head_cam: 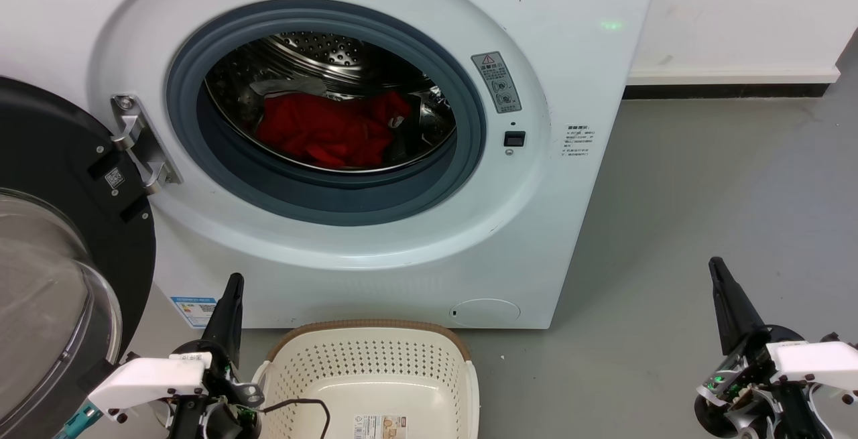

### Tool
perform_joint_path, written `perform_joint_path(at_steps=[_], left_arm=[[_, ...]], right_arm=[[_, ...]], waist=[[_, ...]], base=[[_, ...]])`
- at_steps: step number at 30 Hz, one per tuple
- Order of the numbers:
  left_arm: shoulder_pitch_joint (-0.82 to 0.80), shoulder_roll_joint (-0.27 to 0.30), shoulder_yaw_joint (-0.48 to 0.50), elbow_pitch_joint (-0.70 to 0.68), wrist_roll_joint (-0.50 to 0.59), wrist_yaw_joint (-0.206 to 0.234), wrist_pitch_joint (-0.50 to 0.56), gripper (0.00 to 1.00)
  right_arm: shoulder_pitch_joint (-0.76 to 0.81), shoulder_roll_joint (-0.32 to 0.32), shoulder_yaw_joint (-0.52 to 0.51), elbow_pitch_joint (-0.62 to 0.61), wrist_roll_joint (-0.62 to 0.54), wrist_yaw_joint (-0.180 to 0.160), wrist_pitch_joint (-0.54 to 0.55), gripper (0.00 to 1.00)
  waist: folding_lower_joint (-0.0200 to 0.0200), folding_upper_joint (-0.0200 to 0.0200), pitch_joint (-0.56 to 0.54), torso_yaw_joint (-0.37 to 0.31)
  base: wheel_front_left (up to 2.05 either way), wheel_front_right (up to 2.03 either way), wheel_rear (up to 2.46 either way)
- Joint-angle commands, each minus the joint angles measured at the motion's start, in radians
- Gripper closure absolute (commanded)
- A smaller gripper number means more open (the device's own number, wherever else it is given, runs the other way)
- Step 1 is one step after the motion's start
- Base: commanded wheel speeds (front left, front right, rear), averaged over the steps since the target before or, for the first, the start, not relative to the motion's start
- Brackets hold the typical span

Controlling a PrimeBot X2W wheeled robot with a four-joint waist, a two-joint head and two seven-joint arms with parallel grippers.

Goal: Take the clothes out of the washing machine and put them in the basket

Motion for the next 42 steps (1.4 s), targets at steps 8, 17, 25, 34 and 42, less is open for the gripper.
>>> perform_joint_path(at_steps=[8, 17, 25, 34, 42], left_arm=[[-0.006, -0.002, 0.002, -0.001, 0.000, -0.002, 0.004, 1.00], [-0.006, -0.002, 0.002, -0.001, 0.000, -0.002, 0.004, 1.00], [-0.006, -0.002, 0.002, -0.001, 0.000, -0.002, 0.004, 1.00], [0.004, -0.001, -0.041, 0.004, 0.017, 0.000, -0.032, 0.00], [-0.003, -0.001, -0.064, -0.026, 0.076, 0.000, -0.066, 0.00]], right_arm=[[-0.013, 0.003, 0.000, 0.001, -0.005, 0.000, 0.000, 1.00], [-0.013, 0.003, 0.000, 0.001, -0.005, 0.000, 0.000, 1.00], [-0.013, 0.003, 0.000, 0.001, -0.005, 0.000, 0.000, 1.00], [0.020, 0.001, 0.018, -0.002, -0.018, 0.000, -0.032, 0.00], [0.030, 0.001, 0.032, -0.027, -0.088, 0.000, -0.066, 0.00]], waist=[[0.0000, 0.0000, 0.000, 0.000], [0.0000, 0.0000, 0.000, 0.000], [0.0000, 0.0000, 0.000, 0.000], [0.0001, 0.0000, 0.001, -0.001], [0.0001, 0.0000, 0.002, -0.002]], base=[[0.00, 0.00, 0.00], [0.00, 0.00, 0.00], [0.00, 0.00, 0.00], [0.00, 0.00, 0.00], [0.00, 0.00, 0.00]])
